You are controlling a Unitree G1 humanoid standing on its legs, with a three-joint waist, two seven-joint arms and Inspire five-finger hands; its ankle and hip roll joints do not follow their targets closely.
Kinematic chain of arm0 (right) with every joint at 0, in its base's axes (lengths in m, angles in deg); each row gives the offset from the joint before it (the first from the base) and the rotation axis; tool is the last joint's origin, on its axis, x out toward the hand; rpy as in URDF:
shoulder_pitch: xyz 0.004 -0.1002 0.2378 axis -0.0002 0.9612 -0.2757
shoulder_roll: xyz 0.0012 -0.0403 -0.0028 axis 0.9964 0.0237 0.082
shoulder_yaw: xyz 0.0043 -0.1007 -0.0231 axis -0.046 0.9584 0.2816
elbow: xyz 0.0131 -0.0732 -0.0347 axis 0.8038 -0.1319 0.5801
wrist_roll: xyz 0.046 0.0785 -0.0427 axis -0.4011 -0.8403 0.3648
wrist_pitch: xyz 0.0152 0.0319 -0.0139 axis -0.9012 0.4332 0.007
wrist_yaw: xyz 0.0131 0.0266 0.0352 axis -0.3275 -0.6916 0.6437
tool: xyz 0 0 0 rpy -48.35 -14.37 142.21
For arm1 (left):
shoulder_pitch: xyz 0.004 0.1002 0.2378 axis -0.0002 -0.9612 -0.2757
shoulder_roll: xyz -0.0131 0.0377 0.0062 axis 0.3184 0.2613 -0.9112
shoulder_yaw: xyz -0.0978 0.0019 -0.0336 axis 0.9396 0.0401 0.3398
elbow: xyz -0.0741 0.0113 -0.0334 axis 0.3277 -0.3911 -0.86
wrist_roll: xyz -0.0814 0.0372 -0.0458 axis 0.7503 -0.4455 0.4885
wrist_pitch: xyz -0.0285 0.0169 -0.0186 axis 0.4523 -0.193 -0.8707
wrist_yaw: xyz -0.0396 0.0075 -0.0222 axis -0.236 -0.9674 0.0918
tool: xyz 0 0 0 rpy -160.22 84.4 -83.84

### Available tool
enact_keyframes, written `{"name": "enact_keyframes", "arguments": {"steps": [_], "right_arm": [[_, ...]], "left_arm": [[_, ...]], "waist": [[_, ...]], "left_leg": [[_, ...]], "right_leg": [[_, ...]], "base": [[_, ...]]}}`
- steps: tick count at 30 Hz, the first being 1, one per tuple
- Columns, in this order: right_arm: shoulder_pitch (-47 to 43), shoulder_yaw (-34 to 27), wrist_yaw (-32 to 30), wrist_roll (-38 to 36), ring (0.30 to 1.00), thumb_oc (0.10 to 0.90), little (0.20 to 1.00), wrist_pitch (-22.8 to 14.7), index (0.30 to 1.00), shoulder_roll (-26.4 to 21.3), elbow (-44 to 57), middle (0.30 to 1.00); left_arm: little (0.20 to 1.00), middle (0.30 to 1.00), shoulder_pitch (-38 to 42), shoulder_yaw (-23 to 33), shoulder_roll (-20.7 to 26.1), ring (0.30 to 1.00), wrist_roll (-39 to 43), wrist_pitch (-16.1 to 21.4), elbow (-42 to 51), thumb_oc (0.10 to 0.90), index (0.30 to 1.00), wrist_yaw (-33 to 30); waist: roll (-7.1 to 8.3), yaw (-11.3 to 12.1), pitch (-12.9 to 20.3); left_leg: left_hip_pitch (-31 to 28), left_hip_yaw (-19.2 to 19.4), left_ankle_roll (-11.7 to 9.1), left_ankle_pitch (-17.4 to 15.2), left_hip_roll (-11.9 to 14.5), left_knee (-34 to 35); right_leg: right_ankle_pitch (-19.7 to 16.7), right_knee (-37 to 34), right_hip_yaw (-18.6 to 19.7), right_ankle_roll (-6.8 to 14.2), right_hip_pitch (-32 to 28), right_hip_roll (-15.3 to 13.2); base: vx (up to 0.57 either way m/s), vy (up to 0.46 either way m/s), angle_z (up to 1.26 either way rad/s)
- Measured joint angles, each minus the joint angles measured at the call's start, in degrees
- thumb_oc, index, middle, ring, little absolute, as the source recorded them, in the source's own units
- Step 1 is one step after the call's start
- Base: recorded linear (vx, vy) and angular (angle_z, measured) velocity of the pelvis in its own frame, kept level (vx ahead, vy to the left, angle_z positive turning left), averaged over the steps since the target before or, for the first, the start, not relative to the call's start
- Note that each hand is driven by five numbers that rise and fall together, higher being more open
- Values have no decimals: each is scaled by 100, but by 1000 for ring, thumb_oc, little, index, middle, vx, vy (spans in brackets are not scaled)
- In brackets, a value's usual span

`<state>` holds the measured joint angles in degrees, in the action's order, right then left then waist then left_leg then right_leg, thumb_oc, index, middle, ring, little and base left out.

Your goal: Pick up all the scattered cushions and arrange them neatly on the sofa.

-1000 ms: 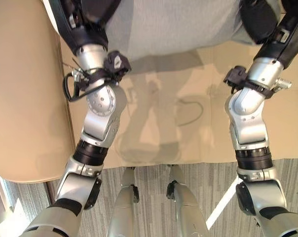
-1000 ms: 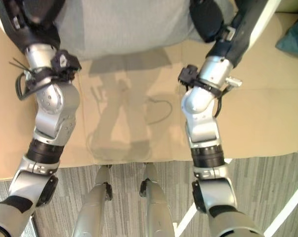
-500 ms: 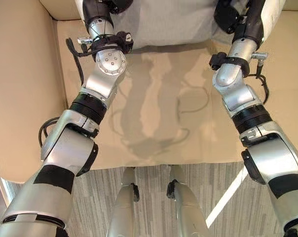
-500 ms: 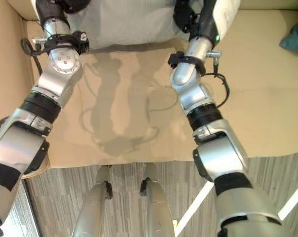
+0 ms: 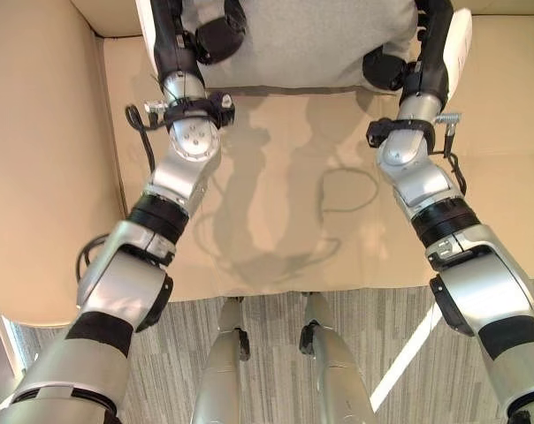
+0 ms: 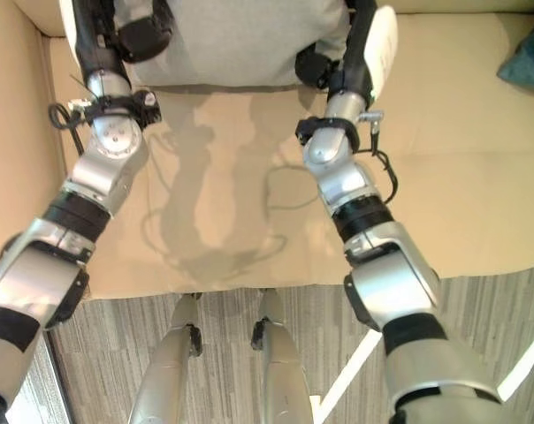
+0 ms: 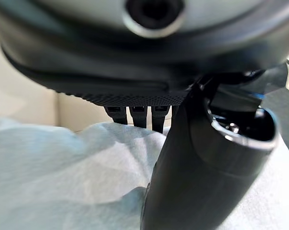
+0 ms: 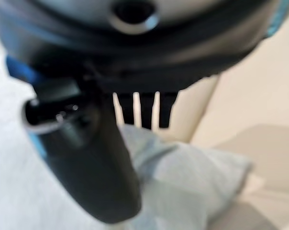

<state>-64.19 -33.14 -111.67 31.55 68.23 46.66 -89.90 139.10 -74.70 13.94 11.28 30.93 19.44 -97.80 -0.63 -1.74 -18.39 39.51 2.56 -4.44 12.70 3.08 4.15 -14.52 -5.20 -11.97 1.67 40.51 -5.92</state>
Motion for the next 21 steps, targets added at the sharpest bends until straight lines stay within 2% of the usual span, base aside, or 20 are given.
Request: {"name": "enact_keyframes", "arguments": {"steps": [1, 4, 6, 8, 9, 11, 16, 17, 18, 19, 21], "right_arm": [[244, -177, 4, 7, 900, 800, 900, -27, 900, -28, 285, 900], [539, -401, 140, 60, 900, 800, 900, -37, 900, -161, 520, 900], [1473, -836, 338, 167, 900, 800, 900, -147, 900, -486, 1125, 900], [1825, -1090, 380, 159, 900, 800, 900, -147, 900, -525, 1136, 900], [2383, -1529, 522, 142, 900, 800, 900, -160, 900, -505, 1421, 900], [3137, -1878, 723, 135, 900, 800, 900, -187, 900, -484, 1798, 900], [4333, -2069, 1215, 158, 900, 800, 900, -364, 900, -333, 2194, 900], [4722, -2140, 1451, 177, 900, 800, 900, -450, 900, -190, 2276, 900], [5009, -2173, 1579, 181, 900, 800, 900, -482, 900, -36, 2275, 900], [5385, -2184, 1755, 186, 900, 800, 900, -496, 900, 71, 2232, 900], [5802, -2240, 1992, 241, 900, 800, 900, -514, 900, 108, 2205, 900]], "left_arm": [[900, 900, -391, 217, 13, 900, -2, 76, 432, 800, 900, 51], [900, 900, -781, 326, 120, 900, -4, 88, 517, 800, 900, 189], [900, 900, -1849, 660, 509, 900, -5, 76, 809, 800, 900, 417], [900, 900, -2270, 799, 673, 900, 0, -8, 763, 800, 900, 445], [900, 900, -2764, 1042, 748, 900, -14, -18, 896, 800, 900, 635], [900, 900, -3424, 1343, 738, 900, -16, -24, 1031, 800, 900, 839], [900, 900, -4613, 1600, 719, 900, -72, -69, 1541, 800, 900, 1357], [900, 900, -5033, 1641, 719, 900, -279, -88, 1714, 800, 900, 1572], [900, 900, -5327, 1623, 704, 900, -422, -92, 1816, 800, 900, 1720], [900, 900, -5618, 1625, 661, 900, -532, -121, 1797, 800, 900, 1869], [900, 900, -5900, 1655, 517, 900, -699, -159, 1665, 800, 900, 2073]], "waist": [[0, -14, 0], [0, 85, 0], [1, 83, -1], [1, 77, -1], [1, 90, -1], [7, 82, -4], [24, 31, -4], [27, 28, -4], [46, 16, 10], [92, 15, 36], [114, 11, 47]], "left_leg": [[-10, -3, 0, 0, 0, 18], [-23, -3, 1, 1, 1, 19], [-221, 3, 1, 1, 7, 23], [-372, 4, 1, 1, -2, 29], [-535, 3, 1, 2, -6, 58], [-814, -2, -1, 0, -7, 87], [-1273, -6, -30, -66, -2, 91], [-1427, -9, -89, -139, 12, 91], [-1569, -9, -29, -185, 39, 92], [-1689, -3, -51, -303, 98, 91], [-1896, -14, -37, -318, 92, 93]], "right_leg": [[0, 0, 2, 0, -1, -3], [-4, 2, -12, 8, -20, 0], [3, 2, -26, 16, -227, -4], [23, 2, -32, 41, -379, -14], [67, 1, -46, 82, -543, -19], [124, 0, -57, 115, -832, -18], [311, -3, -56, 325, -1338, 10], [337, -3, -79, 359, -1501, 43], [370, -4, -103, 390, -1645, 62], [419, -2, -93, 366, -1768, 69], [441, -4, -109, 339, -1985, 70]], "base": [[0, 0, 0], [7, -24, 0], [0, 0, 0], [24, -11, 5], [21, -3, 6], [38, -17, 10], [34, -16, 6], [58, 7, -3], [66, 12, -2], [80, 11, 3], [51, 7, 3]]}}
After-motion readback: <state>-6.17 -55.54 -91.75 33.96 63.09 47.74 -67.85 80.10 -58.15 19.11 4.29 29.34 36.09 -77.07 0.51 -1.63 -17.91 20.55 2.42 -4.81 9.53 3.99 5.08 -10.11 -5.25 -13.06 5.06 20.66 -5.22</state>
